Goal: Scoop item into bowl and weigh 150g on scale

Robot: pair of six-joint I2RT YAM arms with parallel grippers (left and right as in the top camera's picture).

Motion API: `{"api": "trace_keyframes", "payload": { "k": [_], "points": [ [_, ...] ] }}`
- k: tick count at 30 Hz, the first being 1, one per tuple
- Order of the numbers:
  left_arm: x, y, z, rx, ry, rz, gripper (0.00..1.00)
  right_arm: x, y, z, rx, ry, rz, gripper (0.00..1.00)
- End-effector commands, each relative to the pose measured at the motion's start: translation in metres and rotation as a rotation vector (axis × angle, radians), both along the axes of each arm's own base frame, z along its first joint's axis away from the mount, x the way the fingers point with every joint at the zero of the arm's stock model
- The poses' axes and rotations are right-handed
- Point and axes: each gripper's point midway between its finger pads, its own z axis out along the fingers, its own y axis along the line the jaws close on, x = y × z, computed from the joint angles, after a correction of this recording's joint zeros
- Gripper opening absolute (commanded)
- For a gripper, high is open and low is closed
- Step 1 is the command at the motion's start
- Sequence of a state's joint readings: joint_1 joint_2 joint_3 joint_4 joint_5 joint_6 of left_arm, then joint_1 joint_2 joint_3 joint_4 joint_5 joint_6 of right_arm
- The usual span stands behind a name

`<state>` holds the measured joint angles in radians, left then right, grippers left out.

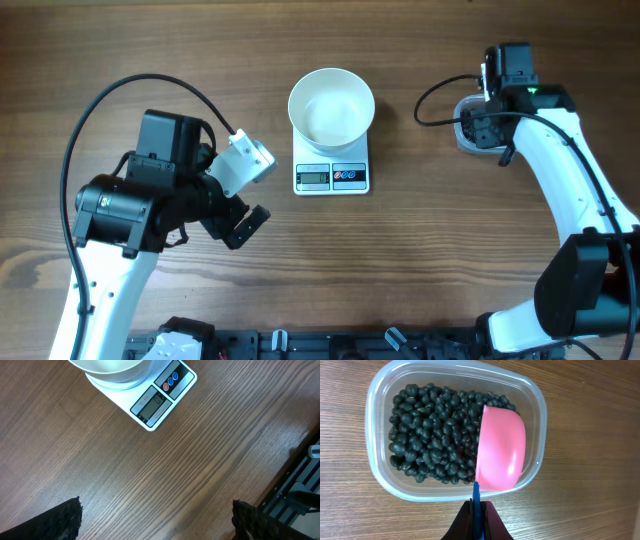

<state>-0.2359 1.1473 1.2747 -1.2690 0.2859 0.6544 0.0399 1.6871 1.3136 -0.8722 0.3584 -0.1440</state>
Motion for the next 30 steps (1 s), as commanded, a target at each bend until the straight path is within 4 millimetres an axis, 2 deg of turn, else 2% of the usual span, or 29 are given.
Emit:
{"api": "trace_keyframes", "payload": {
  "k": [1,17,24,30],
  "points": [
    [0.002,0.001,0.001,0.006,-0.010,-0.015,1.00,0.005,0.011,-0.007,0.068,0.012,0.017,0.04],
    [0.002,0.001,0.001,0.006,-0.010,-0.015,1.00,-0.006,0.004,-0.008,0.067,0.039,-0.034,0.04],
    [0.002,0.001,0.001,0.006,-0.009,-0.014,1.00,-0.005,0.002,0.008,0.061,-0.012,-0.030,0.04],
    [0.002,0.001,0.001,0.006,-0.009,-0.014,1.00,0.000,-0.011,0.018,-0.031,-0.032,-0.010,0.04]
  ]
}}
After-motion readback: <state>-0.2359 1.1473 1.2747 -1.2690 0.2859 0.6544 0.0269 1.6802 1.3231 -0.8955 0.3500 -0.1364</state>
